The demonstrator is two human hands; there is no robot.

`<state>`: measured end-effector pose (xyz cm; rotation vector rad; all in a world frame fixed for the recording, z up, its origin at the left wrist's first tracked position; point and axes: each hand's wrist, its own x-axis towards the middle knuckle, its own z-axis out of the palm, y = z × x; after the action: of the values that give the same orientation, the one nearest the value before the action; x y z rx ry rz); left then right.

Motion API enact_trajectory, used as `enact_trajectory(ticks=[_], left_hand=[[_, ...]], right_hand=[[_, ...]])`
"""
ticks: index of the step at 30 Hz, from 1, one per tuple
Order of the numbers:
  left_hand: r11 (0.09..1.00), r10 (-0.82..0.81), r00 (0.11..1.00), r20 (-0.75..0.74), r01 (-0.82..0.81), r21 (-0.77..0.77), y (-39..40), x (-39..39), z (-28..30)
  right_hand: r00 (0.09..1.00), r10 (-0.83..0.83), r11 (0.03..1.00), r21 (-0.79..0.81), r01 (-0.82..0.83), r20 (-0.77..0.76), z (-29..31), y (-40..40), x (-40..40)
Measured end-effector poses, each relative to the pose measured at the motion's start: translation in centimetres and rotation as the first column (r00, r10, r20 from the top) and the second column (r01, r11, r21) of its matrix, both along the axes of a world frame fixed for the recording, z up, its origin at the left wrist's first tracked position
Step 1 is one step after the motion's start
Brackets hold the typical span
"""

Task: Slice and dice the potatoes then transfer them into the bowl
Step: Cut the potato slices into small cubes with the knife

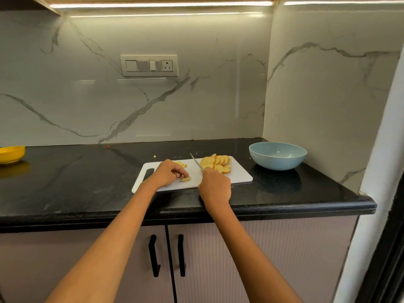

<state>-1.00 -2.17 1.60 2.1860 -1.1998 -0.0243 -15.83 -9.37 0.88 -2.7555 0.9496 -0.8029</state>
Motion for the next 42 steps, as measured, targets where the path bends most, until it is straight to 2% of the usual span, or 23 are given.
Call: enact_trajectory(ticks=[5, 9, 13, 20, 24, 28, 33, 42], left_hand=[[0.987, -0.031, 0.997, -0.075, 0.019, -0.157, 0.9, -0.5, 0.1], [0.992, -0.039, 0.993, -0.115, 0.025, -0.125, 1.7, -1.0, -0.3], [0.960, -0.029, 0.984, -0.176, -0.022, -0.280, 1.7, -1.6, -1.5], [0.954, -0.018, 0.978, -0.210, -0.046, -0.297, 1.5, -1.7, -1.6], [0.955, 0.001, 0.983, -0.182, -0.055, -0.293, 1.4, -1.8, -1.6], [0.956, 0.070, 0.985, -0.157, -0.111, -0.272, 1.3, -1.8, -2.0], [0.896, 0.187, 0.967, -0.174, -0.240, -0.372, 1.5, -1.6, -2.0], [0.922, 0.141, 0.975, -0.173, -0.193, -0.336, 1.6, -1.9, -2.1]], right_hand=[[1.000, 0.005, 1.000, 0.014, -0.005, -0.009, 0.1, 0.3, -0.2], [1.000, 0.001, 1.000, 0.000, -0.001, -0.019, 0.1, 1.0, -1.0], [0.998, 0.041, 0.999, -0.033, -0.043, -0.053, 0.0, 2.5, -2.2], [0.988, 0.005, 0.997, -0.079, -0.017, -0.152, 0.4, 4.2, -2.2], [0.986, 0.025, 0.995, -0.095, -0.041, -0.165, 0.6, 5.2, -1.7], [0.987, -0.003, 0.999, -0.033, -0.002, -0.164, 0.9, 5.0, -2.1], [0.992, 0.005, 1.000, 0.030, -0.002, -0.127, 1.1, 5.4, -3.3], [0.986, 0.005, 0.999, 0.052, 0.004, -0.168, 1.2, 6.6, -3.5]])
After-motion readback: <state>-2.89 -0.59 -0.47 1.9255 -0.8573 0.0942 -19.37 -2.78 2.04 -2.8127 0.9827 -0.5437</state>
